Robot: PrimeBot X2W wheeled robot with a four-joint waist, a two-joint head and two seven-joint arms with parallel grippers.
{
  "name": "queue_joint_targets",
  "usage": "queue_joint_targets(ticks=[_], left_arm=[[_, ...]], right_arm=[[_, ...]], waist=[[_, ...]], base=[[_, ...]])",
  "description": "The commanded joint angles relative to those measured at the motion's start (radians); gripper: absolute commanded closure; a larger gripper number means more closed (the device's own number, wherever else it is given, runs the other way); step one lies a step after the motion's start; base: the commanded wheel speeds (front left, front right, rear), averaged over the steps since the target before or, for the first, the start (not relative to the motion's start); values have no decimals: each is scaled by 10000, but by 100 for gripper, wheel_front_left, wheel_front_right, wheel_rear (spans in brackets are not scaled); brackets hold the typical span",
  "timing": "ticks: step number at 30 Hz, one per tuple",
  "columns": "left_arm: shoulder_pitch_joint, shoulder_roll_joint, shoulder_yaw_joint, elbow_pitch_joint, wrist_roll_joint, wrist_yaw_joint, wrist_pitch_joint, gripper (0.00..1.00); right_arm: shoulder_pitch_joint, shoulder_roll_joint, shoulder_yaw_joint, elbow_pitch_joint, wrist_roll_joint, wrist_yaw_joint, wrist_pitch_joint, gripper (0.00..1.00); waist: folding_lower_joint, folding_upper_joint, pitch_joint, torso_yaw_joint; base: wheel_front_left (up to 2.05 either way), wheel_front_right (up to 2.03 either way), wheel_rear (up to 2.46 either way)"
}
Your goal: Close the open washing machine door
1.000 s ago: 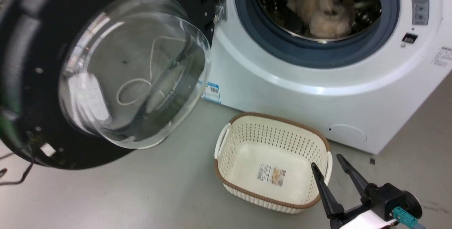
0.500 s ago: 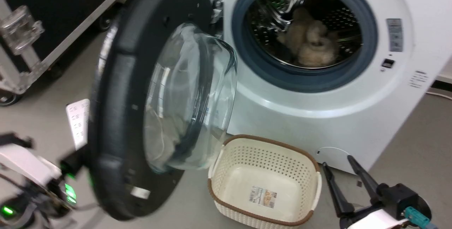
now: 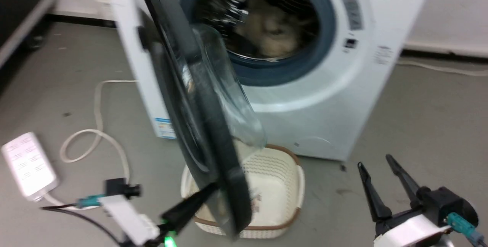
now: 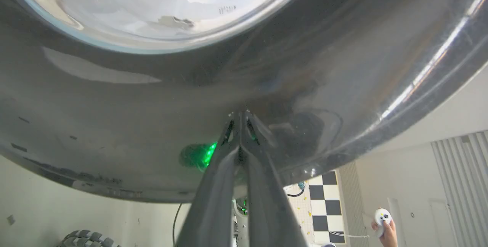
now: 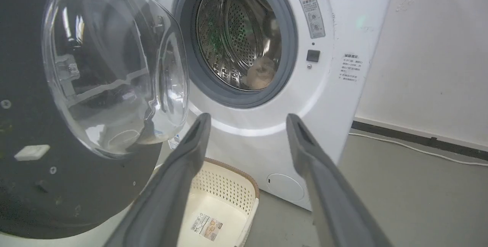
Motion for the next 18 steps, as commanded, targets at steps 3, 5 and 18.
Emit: queue_joint_targets(ticks=[3,5,18], left_arm=[[-246,-58,-1001,267,-469,-349,-982,100],[-590,-58,-1544,503,-613,-521,-1722,100],[-4570,-60,-3019,3539,-1406,-1073,-6542,100]], right_arm=[[-206,-153,-49,-107,64,8,25,0],[-286,-193,-52,-135,103,8,21,0],[-827,-31,1,214,427,8,-173,0]], waist=[[0,-1,791,-1432],[0,-1,1039,-1964],[0,-1,2222,-4282]], base=[[0,0,0],[0,0,0],[0,0,0]])
